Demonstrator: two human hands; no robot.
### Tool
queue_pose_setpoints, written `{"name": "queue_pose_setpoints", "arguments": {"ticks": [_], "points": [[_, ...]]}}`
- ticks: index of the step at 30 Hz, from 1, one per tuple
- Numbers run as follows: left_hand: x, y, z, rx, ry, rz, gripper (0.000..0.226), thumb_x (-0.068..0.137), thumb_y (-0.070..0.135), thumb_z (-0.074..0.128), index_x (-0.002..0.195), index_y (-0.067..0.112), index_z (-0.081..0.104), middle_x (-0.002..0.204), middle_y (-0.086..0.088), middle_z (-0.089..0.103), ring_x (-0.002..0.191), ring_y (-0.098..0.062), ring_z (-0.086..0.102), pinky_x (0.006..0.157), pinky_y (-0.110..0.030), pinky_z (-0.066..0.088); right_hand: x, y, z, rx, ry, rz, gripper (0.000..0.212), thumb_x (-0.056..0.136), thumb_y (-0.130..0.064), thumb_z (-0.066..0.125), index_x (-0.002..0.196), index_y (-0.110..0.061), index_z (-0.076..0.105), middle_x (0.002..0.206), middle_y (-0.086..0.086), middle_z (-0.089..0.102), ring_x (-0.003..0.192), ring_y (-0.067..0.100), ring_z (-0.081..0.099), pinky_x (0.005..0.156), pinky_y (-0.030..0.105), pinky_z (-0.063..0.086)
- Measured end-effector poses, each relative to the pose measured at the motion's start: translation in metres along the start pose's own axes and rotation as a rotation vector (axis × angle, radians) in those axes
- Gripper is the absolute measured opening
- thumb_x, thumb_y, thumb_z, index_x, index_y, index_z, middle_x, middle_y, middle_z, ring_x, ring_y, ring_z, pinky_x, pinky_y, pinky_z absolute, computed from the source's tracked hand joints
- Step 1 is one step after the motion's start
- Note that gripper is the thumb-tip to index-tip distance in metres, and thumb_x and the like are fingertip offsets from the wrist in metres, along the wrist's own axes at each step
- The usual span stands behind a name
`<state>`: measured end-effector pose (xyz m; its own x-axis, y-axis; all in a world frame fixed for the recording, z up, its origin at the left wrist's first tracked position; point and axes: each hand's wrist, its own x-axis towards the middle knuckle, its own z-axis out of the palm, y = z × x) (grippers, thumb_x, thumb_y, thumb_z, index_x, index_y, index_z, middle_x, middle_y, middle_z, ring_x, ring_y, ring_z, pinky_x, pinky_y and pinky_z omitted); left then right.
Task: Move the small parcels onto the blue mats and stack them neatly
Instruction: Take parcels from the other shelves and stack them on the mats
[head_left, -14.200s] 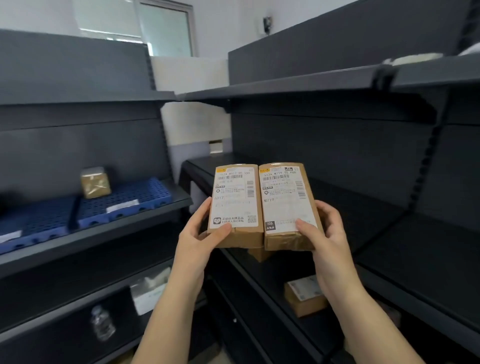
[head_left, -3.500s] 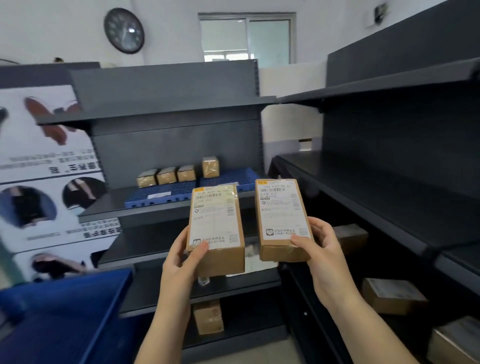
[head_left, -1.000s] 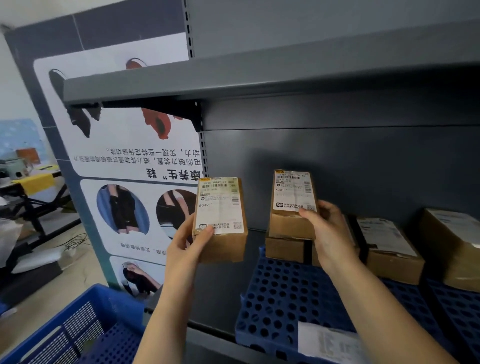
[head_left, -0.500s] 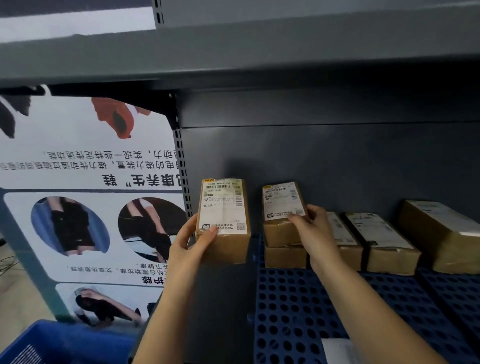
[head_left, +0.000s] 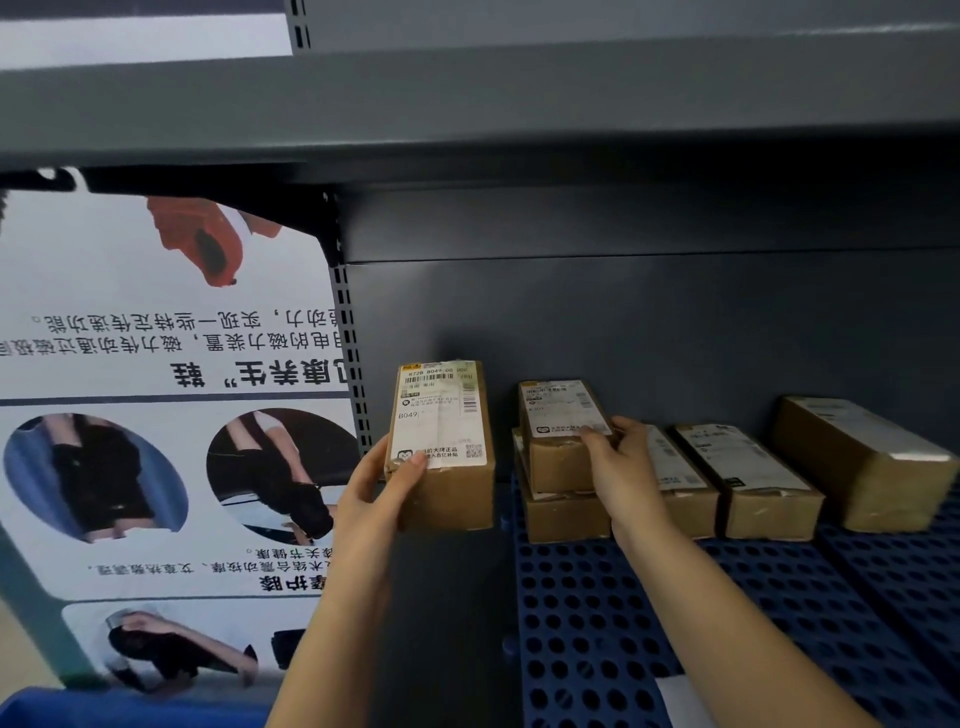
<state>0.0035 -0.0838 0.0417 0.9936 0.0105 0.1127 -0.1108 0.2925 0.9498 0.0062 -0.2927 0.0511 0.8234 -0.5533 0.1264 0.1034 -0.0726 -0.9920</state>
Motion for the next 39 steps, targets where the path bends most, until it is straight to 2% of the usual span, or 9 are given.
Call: {"name": "queue_pose_setpoints", "arguments": {"ticks": [4,12,16,20,26,28,31,35,39], "points": [[0.0,-0.001,0.0,-0.001,-0.02,-0.006,0.068,0.057,0.041,0.07,0.122,0.027,0.058,0.116,0.003,0.066,0.108,-0.012,0.059,0.089,-0.036,0.05,-0.003,-0.003,-0.004,0.012,0.022,0.001,0.051,0.095,-0.027,0.051,0.14,-0.013,0.031,0.134,0.007,0.047,0.116,0.018,0.046,0.095,0.025,0.035],[-0.008,0.008,0.006,-0.049,-0.038,0.017,0.052,0.066,0.031,0.065,0.118,0.028,0.058,0.113,0.005,0.064,0.099,-0.005,0.059,0.082,-0.031,0.048,-0.01,-0.012,-0.015,0.004,0.015,-0.025,0.048,0.093,-0.018,0.054,0.136,-0.011,0.036,0.112,-0.003,0.045,0.103,0.011,0.044,0.086,0.023,0.033],[-0.021,0.018,0.017,-0.057,-0.043,0.061,0.06,0.063,0.034,0.065,0.121,0.025,0.058,0.115,0.004,0.064,0.102,-0.008,0.058,0.085,-0.033,0.048,-0.017,-0.018,-0.028,0.015,0.007,-0.061,0.049,0.092,-0.017,0.056,0.136,-0.012,0.036,0.119,-0.002,0.043,0.112,0.013,0.044,0.089,0.022,0.032],[-0.041,0.027,0.042,-0.074,-0.045,0.12,0.049,0.063,0.033,0.065,0.112,0.033,0.06,0.111,0.01,0.065,0.104,-0.005,0.06,0.088,-0.031,0.047,-0.026,-0.024,-0.053,0.046,-0.012,-0.128,0.042,0.091,-0.019,0.057,0.129,-0.022,0.04,0.133,-0.001,0.045,0.118,0.013,0.045,0.092,0.025,0.034],[-0.079,0.025,0.107,-0.052,-0.099,0.148,0.064,0.056,0.041,0.069,0.118,0.032,0.059,0.108,0.012,0.069,0.094,0.0,0.065,0.084,-0.028,0.05,-0.05,-0.044,-0.111,0.089,-0.219,-0.337,0.028,0.089,-0.021,0.06,0.107,-0.04,0.051,0.121,-0.019,0.051,0.118,0.001,0.048,0.091,0.016,0.038],[-0.095,0.019,0.138,-0.036,-0.139,0.149,0.062,0.054,0.045,0.069,0.115,0.036,0.06,0.107,0.013,0.069,0.098,-0.002,0.065,0.083,-0.027,0.051,-0.056,-0.047,-0.139,0.086,-0.301,-0.367,0.03,0.088,-0.021,0.061,0.11,-0.039,0.051,0.124,-0.014,0.052,0.116,-0.002,0.049,0.087,0.011,0.043],[-0.12,0.007,0.187,-0.032,-0.167,0.156,0.06,0.056,0.047,0.068,0.115,0.037,0.059,0.112,0.011,0.067,0.103,-0.008,0.063,0.075,-0.023,0.054,-0.062,-0.048,-0.187,0.112,-0.382,-0.364,0.038,0.082,-0.031,0.068,0.117,-0.034,0.052,0.125,-0.011,0.055,0.114,-0.002,0.053,0.09,0.016,0.047],[-0.149,-0.015,0.246,-0.019,-0.213,0.146,0.065,0.05,0.056,0.069,0.112,0.041,0.059,0.117,0.006,0.065,0.11,-0.015,0.061,0.09,-0.038,0.052,-0.065,-0.044,-0.255,0.136,-0.348,-0.366,0.048,0.075,-0.032,0.071,0.118,-0.032,0.051,0.124,-0.013,0.057,0.109,-0.006,0.055,0.088,0.014,0.048],[-0.173,-0.035,0.292,0.039,-0.344,0.166,0.064,0.06,0.051,0.066,0.121,0.037,0.056,0.12,0.012,0.063,0.11,-0.003,0.059,0.082,-0.02,0.049,-0.065,-0.036,-0.316,0.151,-0.275,-0.37,0.046,0.074,-0.029,0.074,0.115,-0.033,0.053,0.118,-0.017,0.06,0.106,-0.003,0.059,0.085,0.018,0.051]]}}
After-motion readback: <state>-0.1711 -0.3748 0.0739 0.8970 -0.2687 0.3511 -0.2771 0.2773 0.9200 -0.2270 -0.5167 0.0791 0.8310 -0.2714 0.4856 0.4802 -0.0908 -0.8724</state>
